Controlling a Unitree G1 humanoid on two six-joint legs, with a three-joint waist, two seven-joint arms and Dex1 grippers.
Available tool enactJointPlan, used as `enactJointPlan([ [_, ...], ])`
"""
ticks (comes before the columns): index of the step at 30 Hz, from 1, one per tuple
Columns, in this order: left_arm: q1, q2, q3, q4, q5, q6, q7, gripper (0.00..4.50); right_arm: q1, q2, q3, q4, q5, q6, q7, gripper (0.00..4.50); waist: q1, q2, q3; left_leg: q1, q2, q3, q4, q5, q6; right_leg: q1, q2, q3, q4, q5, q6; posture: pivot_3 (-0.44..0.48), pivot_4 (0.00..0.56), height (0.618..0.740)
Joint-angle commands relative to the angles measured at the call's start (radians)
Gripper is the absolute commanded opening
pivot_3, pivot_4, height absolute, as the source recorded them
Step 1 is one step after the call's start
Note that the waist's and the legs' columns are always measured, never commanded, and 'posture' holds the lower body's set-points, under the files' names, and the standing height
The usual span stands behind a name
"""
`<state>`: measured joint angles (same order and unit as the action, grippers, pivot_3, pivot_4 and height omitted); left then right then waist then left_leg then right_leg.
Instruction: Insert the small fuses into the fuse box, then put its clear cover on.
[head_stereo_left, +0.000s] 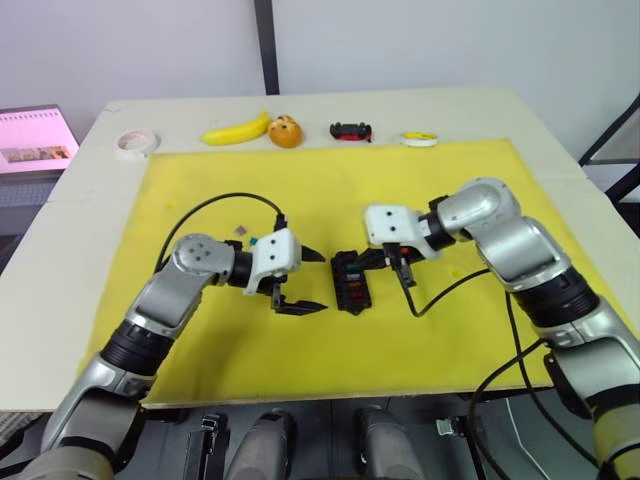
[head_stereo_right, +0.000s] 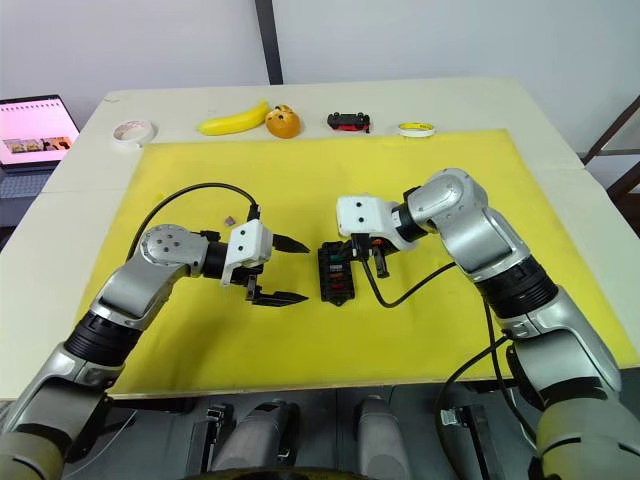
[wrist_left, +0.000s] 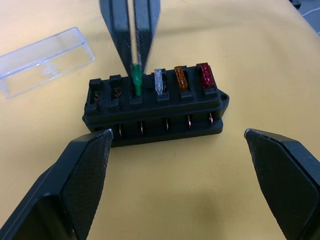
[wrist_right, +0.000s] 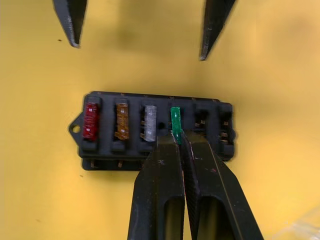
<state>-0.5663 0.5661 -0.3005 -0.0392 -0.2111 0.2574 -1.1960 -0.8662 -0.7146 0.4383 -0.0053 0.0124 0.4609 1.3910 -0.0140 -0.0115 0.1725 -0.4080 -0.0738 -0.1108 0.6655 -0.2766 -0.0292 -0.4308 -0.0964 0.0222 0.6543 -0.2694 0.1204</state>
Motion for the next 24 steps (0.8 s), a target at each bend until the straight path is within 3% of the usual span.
enactJointPlan([
  [1,-0.018,-0.003,0.004,-0.016,0.002,-0.006,0.000,4.45,-0.008,0.002,0.004,-0.025,-0.006,-0.003,0.007,0.00,0.000,0.000,0.000,0.000,0.000,0.000,0.000,0.000,0.000,0.000,0.000,0.000,0.000,0.000,0.000,0.000,0.150,0.740],
  [24,-0.020,-0.003,0.007,-0.018,0.002,-0.004,-0.006,4.45,-0.049,0.010,-0.003,0.019,-0.015,0.048,-0.003,0.00,0.000,0.000,0.000,0.000,0.000,0.000,0.000,0.000,0.000,0.000,0.000,0.000,0.000,0.000,0.000,0.000,0.150,0.740],
])
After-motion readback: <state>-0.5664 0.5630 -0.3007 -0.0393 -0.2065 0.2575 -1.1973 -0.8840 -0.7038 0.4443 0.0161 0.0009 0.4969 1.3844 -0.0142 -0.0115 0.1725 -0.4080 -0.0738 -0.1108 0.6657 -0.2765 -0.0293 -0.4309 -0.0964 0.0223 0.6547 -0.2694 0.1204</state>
